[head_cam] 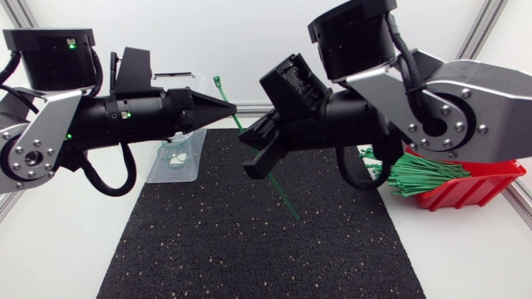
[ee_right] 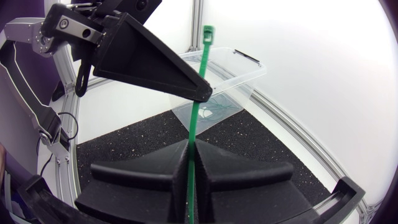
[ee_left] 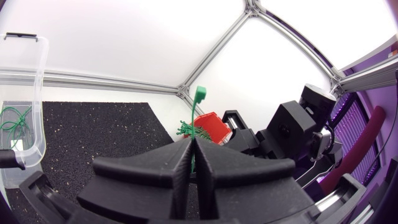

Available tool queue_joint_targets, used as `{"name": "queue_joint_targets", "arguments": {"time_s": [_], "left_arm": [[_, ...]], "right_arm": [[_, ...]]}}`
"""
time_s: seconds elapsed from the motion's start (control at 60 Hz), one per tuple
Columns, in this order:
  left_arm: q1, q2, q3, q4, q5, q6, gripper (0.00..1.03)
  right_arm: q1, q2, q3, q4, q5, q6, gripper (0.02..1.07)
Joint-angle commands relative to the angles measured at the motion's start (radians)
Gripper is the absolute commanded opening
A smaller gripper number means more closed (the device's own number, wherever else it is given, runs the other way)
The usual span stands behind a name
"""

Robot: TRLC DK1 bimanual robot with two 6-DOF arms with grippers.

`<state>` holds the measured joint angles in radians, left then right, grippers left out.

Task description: Take a green cable tie from the red box, thread the tail through the head to close it, then place it in the transparent bin on the left.

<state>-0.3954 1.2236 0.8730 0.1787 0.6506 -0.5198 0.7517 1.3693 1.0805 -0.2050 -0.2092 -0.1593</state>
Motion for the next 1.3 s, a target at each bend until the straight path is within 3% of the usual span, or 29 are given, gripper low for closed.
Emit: {"name": "queue_joint_targets", "arguments": {"time_s": [0.0,1.283], "left_arm": [[0.007,-0.006,-0.028,0.018,0.011,-0.002,0.1],[0.059,-0.027,-0.062,0.13,0.011,-0.115,0.14]], "right_arm": [[0.017,0.014,-0.014,0.016,-0.009,0.021,0.08],[0.012,0.059,-0.042,0.061,0.037,0.084,0.08]]}}
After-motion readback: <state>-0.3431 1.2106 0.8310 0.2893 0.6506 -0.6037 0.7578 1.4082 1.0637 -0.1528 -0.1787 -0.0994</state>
